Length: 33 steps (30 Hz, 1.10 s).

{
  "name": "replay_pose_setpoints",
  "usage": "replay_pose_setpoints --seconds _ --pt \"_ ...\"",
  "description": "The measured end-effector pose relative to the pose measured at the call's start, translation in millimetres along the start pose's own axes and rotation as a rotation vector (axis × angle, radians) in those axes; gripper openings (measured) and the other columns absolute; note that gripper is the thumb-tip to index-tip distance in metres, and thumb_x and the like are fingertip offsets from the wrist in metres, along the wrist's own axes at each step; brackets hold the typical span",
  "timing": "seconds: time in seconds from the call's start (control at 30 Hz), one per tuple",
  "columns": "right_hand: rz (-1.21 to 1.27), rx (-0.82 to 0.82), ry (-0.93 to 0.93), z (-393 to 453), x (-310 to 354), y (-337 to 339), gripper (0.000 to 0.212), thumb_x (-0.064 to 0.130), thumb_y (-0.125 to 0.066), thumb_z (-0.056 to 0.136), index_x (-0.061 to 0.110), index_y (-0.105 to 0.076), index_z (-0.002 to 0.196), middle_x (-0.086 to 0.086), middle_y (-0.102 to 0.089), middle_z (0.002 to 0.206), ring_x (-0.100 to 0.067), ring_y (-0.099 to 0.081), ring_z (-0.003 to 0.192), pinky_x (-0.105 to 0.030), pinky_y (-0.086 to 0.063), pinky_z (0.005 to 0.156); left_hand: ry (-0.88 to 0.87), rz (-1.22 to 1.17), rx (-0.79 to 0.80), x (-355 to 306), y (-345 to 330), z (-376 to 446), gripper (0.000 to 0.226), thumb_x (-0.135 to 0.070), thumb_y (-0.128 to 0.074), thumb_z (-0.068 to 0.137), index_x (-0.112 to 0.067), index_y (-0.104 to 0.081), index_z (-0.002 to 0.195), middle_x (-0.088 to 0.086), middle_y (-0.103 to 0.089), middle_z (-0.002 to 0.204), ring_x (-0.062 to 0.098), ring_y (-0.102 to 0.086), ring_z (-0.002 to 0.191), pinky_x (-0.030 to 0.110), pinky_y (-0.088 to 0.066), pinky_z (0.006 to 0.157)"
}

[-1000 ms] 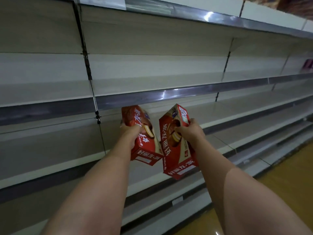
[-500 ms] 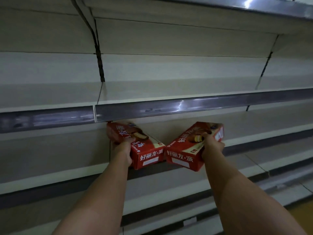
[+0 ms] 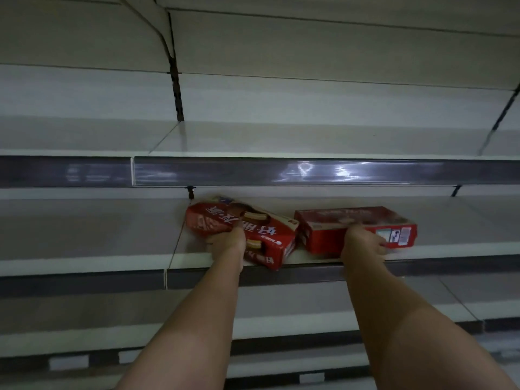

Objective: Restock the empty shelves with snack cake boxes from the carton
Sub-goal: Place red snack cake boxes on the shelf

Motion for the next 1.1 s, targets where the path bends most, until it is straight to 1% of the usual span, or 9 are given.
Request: replay_pose_setpoints --seconds 0.17,0.37,0.5,0.6,0.7,0.8,0.9,1.0,1.1 --pt "-0.431 -0.209 0.625 -32.9 7.6 -0.7 0.064 0.021 -0.06 0.086 0.01 -0.03 0.142 -0.016 -0.035 0.145 -0.034 -0.033 0.133 -0.047 -0.028 0.107 0.079 -0.052 0.073 5.6 -9.3 9.0 0.074 -0.031 -0.081 0.071 -0.01 -0.041 0.129 0.014 -0.062 0.12 0.031 -0.064 0.1 0.045 -0.054 0.085" --pt "-0.671 0.12 1.286 -78.6 11.6 -42.8 0.037 0.02 -0.053 0.09 0.019 -0.053 0.127 -0.005 -0.057 0.124 -0.023 -0.049 0.116 -0.033 -0.037 0.093 0.105 -0.027 0.16 -9.5 4.1 -12.5 0.053 -0.017 -0.075 0.079 -0.009 -0.047 0.123 0.014 -0.063 0.115 0.033 -0.063 0.101 0.044 -0.052 0.078" --pt "-0.786 0.556 0.97 -86.0 12.5 -55.5 0.038 0.044 -0.031 0.101 0.013 -0.052 0.107 -0.008 -0.061 0.104 -0.021 -0.058 0.093 -0.03 -0.046 0.082 0.103 -0.001 0.272 -24.7 25.9 -4.5 0.058 -0.021 -0.073 0.079 -0.011 -0.046 0.129 0.017 -0.063 0.114 0.032 -0.063 0.097 0.048 -0.05 0.089" --pt "-0.389 0.931 0.295 -95.6 12.2 -51.3 0.045 0.055 -0.041 0.095 0.012 -0.053 0.096 -0.008 -0.064 0.091 -0.02 -0.063 0.081 -0.033 -0.052 0.073 0.081 0.03 0.354 -30.1 39.4 -1.2 0.055 -0.022 -0.068 0.084 -0.009 -0.044 0.131 0.018 -0.059 0.12 0.031 -0.06 0.101 0.044 -0.049 0.088" --pt "-0.071 1.025 -0.015 -101.8 7.7 -52.7 0.036 0.045 -0.05 0.094 0.01 -0.055 0.098 -0.011 -0.068 0.082 -0.023 -0.067 0.073 -0.032 -0.056 0.058 0.073 -0.086 0.415 -34.6 47.3 2.6 0.058 -0.032 -0.067 0.084 -0.006 -0.048 0.132 0.017 -0.063 0.111 0.031 -0.06 0.103 0.046 -0.051 0.09" --pt "0.302 1.015 -0.18 -116.2 0.6 -73.2 0.04 0.042 -0.044 0.098 0.005 -0.058 0.091 -0.009 -0.069 0.064 -0.019 -0.067 0.052 -0.025 -0.055 0.046 0.106 -0.441 0.486 -42.5 50.7 6.7 0.073 -0.054 -0.06 0.083 -0.004 -0.041 0.133 0.019 -0.063 0.109 0.031 -0.064 0.098 0.043 -0.054 0.077" --pt "0.464 1.064 -0.199 -135.8 -5.9 -101.7 0.046 0.046 -0.035 0.1 0.009 -0.059 0.112 -0.01 -0.072 0.079 -0.02 -0.07 0.067 -0.029 -0.055 0.055 0.084 -0.363 0.578 -43.4 41.8 -3.3 0.075 -0.065 -0.054 0.079 -0.009 -0.047 0.128 0.018 -0.063 0.113 0.033 -0.061 0.106 0.049 -0.047 0.096" --pt "0.357 1.086 -0.125 -150.1 -17.4 -113.5 0.038 0.041 -0.038 0.1 0.014 -0.052 0.123 -0.012 -0.065 0.113 -0.026 -0.059 0.109 -0.042 -0.047 0.084 0.035 -0.086 0.465 -37.9 34.6 -6.5 0.06 -0.049 -0.069 0.077 -0.012 -0.051 0.12 0.011 -0.064 0.105 0.03 -0.06 0.102 0.047 -0.046 0.096" --pt "0.104 1.101 0.02 -145.2 -21.7 -114.5 0.029 0.032 -0.046 0.099 0.013 -0.05 0.121 -0.014 -0.059 0.118 -0.031 -0.055 0.112 -0.044 -0.045 0.095 -0.01 -0.027 0.359 -42.6 48.0 10.8 0.044 -0.022 -0.071 0.082 -0.01 -0.051 0.119 0.008 -0.063 0.096 0.025 -0.062 0.088 0.04 -0.048 0.085"
Point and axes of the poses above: each hand's wrist, its own z-axis towards the middle knuckle, its own y-axis out of the back of the hand, x = y × z, the point moved 2 cm from there along z, towards the middle knuckle
